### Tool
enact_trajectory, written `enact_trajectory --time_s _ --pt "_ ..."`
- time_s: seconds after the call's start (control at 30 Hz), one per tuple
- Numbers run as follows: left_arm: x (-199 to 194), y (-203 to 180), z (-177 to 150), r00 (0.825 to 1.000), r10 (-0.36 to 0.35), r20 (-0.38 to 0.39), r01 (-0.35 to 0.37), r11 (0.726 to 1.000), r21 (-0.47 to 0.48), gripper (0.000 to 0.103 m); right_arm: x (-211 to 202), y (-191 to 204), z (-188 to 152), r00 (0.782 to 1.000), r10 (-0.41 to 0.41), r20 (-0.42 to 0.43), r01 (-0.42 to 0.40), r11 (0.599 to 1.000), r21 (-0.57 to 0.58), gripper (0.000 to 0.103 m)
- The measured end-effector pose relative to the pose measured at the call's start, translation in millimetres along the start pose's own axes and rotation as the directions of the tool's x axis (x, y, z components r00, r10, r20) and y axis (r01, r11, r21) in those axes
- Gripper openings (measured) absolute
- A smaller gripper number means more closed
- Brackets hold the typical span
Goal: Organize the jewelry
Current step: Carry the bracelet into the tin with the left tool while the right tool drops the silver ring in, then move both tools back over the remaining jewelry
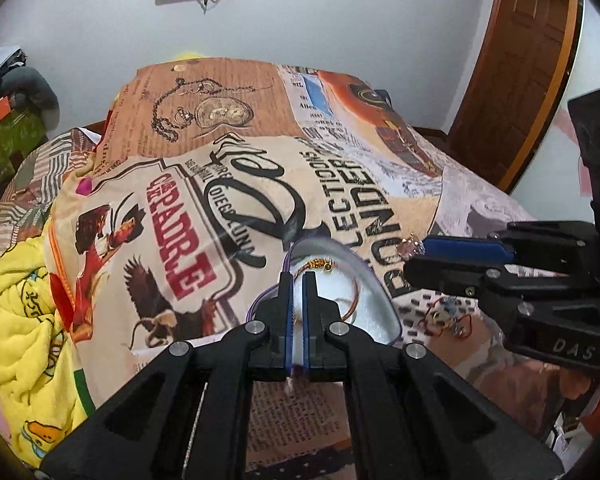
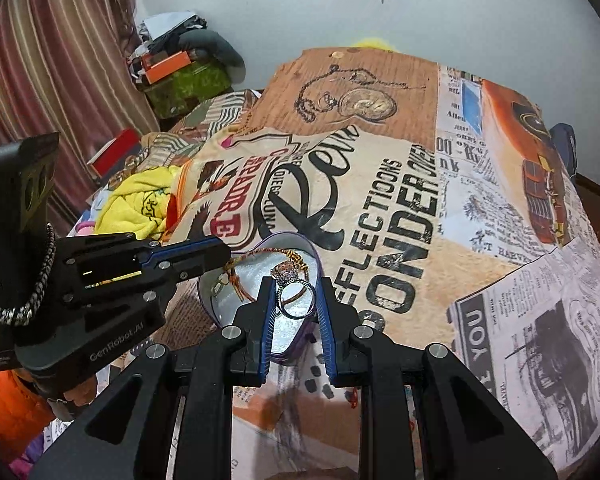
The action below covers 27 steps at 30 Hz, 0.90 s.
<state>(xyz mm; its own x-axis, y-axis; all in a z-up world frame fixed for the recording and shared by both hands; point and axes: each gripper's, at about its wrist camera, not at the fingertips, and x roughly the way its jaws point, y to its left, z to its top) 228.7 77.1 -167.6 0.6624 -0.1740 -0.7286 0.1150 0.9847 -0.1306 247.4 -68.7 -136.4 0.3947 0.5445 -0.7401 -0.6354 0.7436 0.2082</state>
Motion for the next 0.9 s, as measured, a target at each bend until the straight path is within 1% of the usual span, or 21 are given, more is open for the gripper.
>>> enact_trajectory --time_s 0.1,0.13,0.17,0.2,0.23,0.27,0.4,0.47,0.5,0.63,0.8,0.9 --pt "0 2 -4 1.000 0.002 -0.016 -0.002 1.000 0.009 0.004 4 2 -1 1.000 0.000 -0.013 0.000 1.000 -0.004 0.018" --pt "0 3 -5 1.000 0.006 -0.016 -0.005 1.000 0.011 0.009 5 2 -1 1.000 0.001 -0.017 -0.001 1.000 -0.005 0.018" --pt "-1 4 -7 1.000 0.010 -0.016 -0.010 1.000 0.014 0.018 7 2 -1 1.000 0.001 -0.021 -0.001 1.000 -0.006 0.018" --pt "-3 5 -8 1.000 0.021 -0.013 -0.021 1.000 0.016 0.022 8 3 -1 1.000 0.001 -0.025 -0.001 1.000 -0.009 0.018" --pt "-5 6 -9 1.000 0.030 -0.009 -0.030 0.999 0.018 0.029 9 3 0 1.000 0.000 -0.027 0.000 1.000 -0.010 0.018" --pt "-7 7 -10 0.999 0.042 -0.003 -0.042 0.999 0.019 0.033 10 4 1 1.000 0.000 -0.029 0.000 1.000 -0.011 0.018" --pt "-17 15 -14 0.997 0.079 0.008 -0.079 0.997 0.008 0.035 17 7 6 0.999 0.007 -0.036 -0.007 1.000 -0.013 0.018" --pt "-20 19 -16 0.994 0.106 0.015 -0.106 0.994 0.008 0.041 20 10 8 0.999 0.012 -0.039 -0.013 1.000 -0.016 0.019" --pt "-22 21 -16 0.993 0.116 0.018 -0.116 0.993 0.008 0.042 21 11 9 0.999 0.015 -0.041 -0.016 1.000 -0.016 0.019" --pt "-25 27 -19 0.992 0.129 0.010 -0.129 0.992 -0.003 0.044 26 14 11 0.999 0.022 -0.045 -0.022 1.000 -0.013 0.019" --pt "-27 28 -23 0.989 0.149 0.002 -0.149 0.989 -0.004 0.048 28 14 14 0.997 0.041 -0.072 -0.041 0.999 0.001 0.019" --pt "-30 27 -25 0.989 0.146 -0.002 -0.146 0.989 -0.010 0.048 22 13 12 0.998 0.022 -0.066 -0.022 1.000 -0.003 0.019"
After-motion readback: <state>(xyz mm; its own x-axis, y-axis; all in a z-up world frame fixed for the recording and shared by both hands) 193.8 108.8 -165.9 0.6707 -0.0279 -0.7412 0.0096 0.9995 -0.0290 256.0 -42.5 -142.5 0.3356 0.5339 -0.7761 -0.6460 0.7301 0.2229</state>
